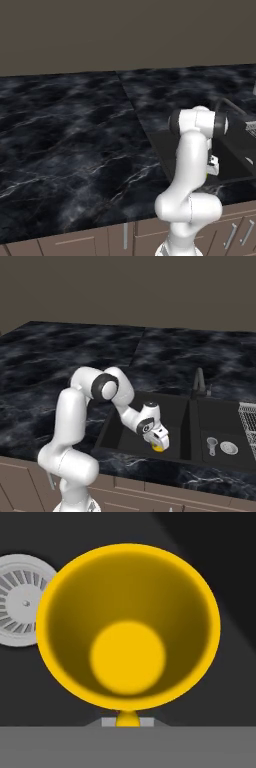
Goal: Move any existing items from the left basin to the right basin for drying. Then move the mug from the counter to the left basin of the sink for washing.
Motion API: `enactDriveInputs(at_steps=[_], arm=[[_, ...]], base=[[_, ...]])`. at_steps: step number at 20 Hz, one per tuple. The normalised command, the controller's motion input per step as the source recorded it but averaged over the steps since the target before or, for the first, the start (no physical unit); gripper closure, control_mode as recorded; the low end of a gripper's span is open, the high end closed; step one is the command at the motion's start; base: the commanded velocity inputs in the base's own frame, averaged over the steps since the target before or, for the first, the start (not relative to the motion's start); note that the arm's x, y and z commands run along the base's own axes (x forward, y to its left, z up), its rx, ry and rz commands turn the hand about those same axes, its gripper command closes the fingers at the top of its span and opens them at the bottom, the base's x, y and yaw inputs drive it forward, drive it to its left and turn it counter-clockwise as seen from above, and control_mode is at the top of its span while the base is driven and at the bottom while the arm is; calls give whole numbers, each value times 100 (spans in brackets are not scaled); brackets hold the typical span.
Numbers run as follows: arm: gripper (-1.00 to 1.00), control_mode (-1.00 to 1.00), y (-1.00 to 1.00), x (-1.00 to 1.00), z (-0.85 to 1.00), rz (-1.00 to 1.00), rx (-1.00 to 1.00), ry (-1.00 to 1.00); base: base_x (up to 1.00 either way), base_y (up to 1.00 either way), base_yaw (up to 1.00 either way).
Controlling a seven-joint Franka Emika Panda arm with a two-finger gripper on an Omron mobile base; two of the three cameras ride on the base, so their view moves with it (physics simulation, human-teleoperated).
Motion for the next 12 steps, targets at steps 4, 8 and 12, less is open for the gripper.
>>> enactDriveInputs(at_steps=[4, 8, 12], arm=[[100, -100, 0, 19, -32, 2, 0, -1], [100, -100, 0, 24, -32, 4, 0, -3], [100, -100, -7, 29, -24, 7, 0, -2]], base=[[0, 0, 0], [0, 0, 0], [0, 0, 0]])
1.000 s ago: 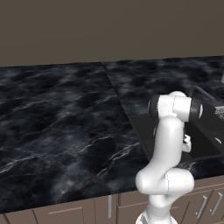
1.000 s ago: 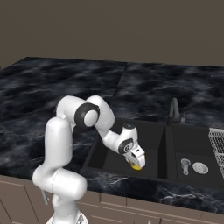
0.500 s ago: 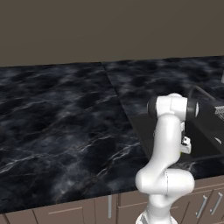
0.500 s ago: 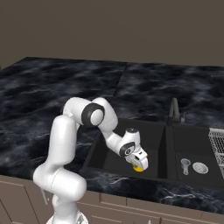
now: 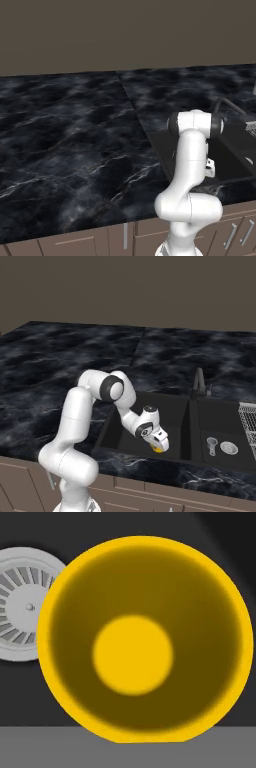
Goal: Move any existing items from the left basin to the right basin for drying. Then move the mug from the counter to the left basin of the sink for washing.
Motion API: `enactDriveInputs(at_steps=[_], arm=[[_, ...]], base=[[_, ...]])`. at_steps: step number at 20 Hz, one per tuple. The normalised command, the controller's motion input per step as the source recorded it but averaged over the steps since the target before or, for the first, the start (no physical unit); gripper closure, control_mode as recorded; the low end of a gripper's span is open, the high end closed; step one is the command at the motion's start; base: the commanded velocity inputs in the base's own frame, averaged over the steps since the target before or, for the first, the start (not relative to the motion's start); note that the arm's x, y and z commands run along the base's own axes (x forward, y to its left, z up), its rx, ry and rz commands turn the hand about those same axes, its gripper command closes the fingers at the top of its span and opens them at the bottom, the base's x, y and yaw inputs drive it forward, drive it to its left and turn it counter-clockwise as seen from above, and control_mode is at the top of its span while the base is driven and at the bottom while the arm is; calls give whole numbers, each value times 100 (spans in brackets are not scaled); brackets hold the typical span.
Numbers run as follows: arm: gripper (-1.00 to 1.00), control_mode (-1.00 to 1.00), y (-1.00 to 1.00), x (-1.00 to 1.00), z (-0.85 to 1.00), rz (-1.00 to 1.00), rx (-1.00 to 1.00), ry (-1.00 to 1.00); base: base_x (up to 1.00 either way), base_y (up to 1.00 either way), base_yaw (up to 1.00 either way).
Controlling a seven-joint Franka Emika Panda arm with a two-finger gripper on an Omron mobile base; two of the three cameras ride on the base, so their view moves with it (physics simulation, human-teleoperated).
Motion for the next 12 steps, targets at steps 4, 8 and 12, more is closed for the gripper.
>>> enactDriveInputs(at_steps=[4, 8, 12], arm=[[100, -100, -9, 17, -20, 8, 0, -1], [100, -100, -3, 13, -8, 7, 0, -2], [-100, -100, -2, 6, -2, 7, 0, 0]], base=[[0, 0, 0], [0, 0, 0], [0, 0, 0]])
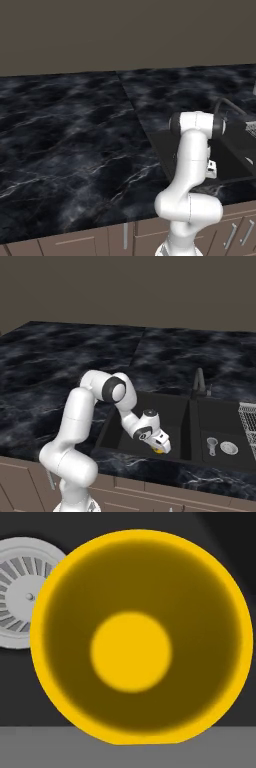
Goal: Move any existing items from the left basin to the right basin for drying. Then move the mug from the counter to the left basin of the sink for washing.
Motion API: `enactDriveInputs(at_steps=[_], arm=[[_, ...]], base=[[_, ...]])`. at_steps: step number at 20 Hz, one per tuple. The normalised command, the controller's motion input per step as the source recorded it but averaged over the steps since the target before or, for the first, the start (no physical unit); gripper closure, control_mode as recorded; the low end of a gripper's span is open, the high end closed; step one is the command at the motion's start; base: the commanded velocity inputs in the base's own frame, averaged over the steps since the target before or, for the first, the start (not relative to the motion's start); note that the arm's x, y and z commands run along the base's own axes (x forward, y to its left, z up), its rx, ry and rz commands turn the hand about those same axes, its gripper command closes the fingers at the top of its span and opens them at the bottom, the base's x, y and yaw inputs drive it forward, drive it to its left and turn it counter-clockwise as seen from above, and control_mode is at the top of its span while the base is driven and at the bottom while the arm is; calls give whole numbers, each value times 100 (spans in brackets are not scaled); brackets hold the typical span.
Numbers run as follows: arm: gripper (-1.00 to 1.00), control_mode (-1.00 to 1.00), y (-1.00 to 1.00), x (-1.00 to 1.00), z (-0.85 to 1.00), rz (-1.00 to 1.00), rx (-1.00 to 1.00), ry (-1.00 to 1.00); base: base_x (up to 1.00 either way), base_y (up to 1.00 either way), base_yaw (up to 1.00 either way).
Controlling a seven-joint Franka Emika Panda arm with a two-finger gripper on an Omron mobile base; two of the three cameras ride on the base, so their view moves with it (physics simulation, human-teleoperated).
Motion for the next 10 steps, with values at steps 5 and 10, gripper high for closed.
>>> enactDriveInputs(at_steps=[5, 10], arm=[[-100, -100, 0, 2, 13, 3, 0, -3], [-100, -100, 0, 0, 42, 1, 0, -3]], base=[[0, 0, 0], [0, 0, 0]])
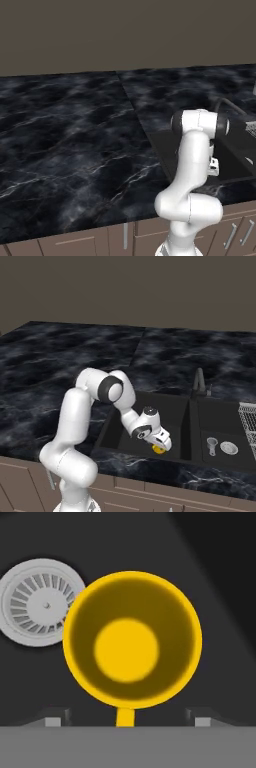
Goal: Move any existing items from the left basin to the right basin for drying. Then move the mug from the counter to the left basin of the sink for washing.
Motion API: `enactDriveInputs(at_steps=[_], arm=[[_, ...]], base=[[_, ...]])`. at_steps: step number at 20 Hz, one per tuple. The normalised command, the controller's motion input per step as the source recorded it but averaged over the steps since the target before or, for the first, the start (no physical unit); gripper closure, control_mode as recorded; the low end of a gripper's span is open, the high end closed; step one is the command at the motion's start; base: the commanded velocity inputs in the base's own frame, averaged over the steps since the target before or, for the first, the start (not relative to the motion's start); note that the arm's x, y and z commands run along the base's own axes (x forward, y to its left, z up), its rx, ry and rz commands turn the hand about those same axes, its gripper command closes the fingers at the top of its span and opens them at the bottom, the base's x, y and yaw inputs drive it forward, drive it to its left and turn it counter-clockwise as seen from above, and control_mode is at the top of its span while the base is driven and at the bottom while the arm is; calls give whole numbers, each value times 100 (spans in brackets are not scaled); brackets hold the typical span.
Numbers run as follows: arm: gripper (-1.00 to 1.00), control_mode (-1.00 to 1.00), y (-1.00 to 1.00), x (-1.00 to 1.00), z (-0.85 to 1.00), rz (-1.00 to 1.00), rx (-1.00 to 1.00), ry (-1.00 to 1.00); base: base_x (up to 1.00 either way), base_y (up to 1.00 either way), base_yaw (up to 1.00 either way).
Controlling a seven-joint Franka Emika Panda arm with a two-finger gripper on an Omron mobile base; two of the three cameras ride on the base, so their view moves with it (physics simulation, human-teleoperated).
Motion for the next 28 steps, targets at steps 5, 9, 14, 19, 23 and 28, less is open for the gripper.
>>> enactDriveInputs(at_steps=[5, 9, 14, 19, 23, 28], arm=[[-100, -100, 3, -3, 66, 0, 0, -1], [-100, -100, 11, -3, 85, 0, 0, 0], [-100, -100, 24, 0, 95, 0, 0, 0], [-100, -100, 21, 1, 100, 0, 0, 0], [-100, -100, 21, 0, 100, 0, 0, 0], [-100, -100, 31, 0, 98, 0, 0, 0]], base=[[0, 0, 0], [0, 0, 0], [0, 0, 0], [0, 0, 0], [0, 0, 0], [0, 0, 0]])
